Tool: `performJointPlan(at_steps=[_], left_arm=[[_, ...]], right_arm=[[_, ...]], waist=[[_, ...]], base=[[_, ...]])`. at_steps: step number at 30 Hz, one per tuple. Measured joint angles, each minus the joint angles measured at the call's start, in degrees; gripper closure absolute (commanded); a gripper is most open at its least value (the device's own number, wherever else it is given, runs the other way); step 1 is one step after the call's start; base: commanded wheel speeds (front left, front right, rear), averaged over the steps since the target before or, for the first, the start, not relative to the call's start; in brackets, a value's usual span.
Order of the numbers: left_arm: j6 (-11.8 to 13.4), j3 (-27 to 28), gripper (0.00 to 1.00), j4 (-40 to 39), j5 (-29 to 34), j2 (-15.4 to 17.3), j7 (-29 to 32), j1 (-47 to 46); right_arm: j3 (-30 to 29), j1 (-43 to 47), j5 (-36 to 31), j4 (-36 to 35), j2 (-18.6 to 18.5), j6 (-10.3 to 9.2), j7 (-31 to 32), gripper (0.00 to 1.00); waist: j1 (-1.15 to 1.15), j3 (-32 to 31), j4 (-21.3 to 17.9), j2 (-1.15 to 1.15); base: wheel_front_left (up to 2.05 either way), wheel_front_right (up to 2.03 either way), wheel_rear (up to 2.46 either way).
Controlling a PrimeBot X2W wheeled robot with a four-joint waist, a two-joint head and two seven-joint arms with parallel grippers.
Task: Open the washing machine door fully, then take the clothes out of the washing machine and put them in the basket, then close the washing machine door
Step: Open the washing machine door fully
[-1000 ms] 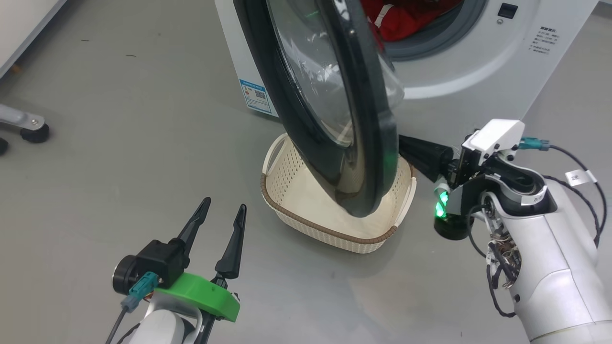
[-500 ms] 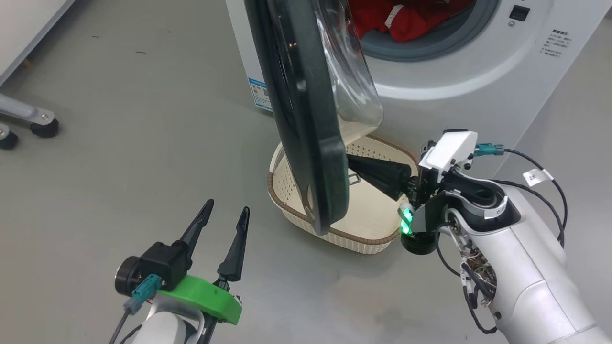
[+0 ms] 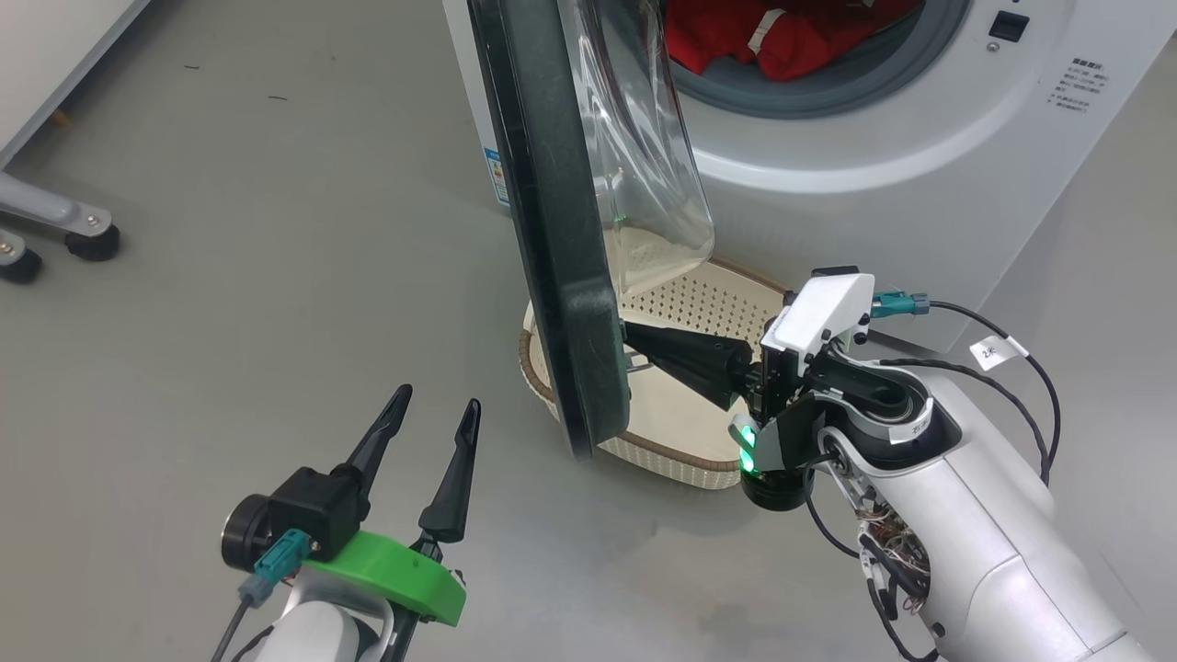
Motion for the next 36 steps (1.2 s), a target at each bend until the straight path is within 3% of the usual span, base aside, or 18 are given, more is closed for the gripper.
performJointPlan(at_steps=[7, 14, 24, 36], left_arm=[[0.00, 1.22, 0.00, -0.16, 0.00, 0.01, 0.00, 0.28], [0.00, 2.97, 0.00, -0.13, 0.46, 0.56, 0.00, 0.81], [0.00, 6.50, 0.00, -0.51, 0.48, 1.35, 0.00, 2.68], [0.00, 8.72, 0.00, -1.15, 1.56, 1.85, 0.00, 4.12]], right_arm=[[0.33, 0.16, -1.42, 0.64, 0.09, 0.48, -3.09, 1.00], [-0.22, 0.53, -7.31, 1.30, -0.68, 4.50, -7.71, 1.00], [3.24, 1.52, -22.80, -0.98, -7.90, 10.37, -16.29, 1.00], [5.94, 4.27, -41.34, -4.76, -16.63, 11.36, -29.28, 1.00]], waist=[[0.00, -0.54, -0.51, 0.00], [0.00, -2.21, -1.96, 0.00], [0.00, -4.46, -5.81, 0.00], [0.00, -6.71, -10.57, 0.00]], base=[[0.00, 0.00, 0.00], [0.00, 0.00, 0.00], [0.00, 0.00, 0.00], [0.00, 0.00, 0.00]])
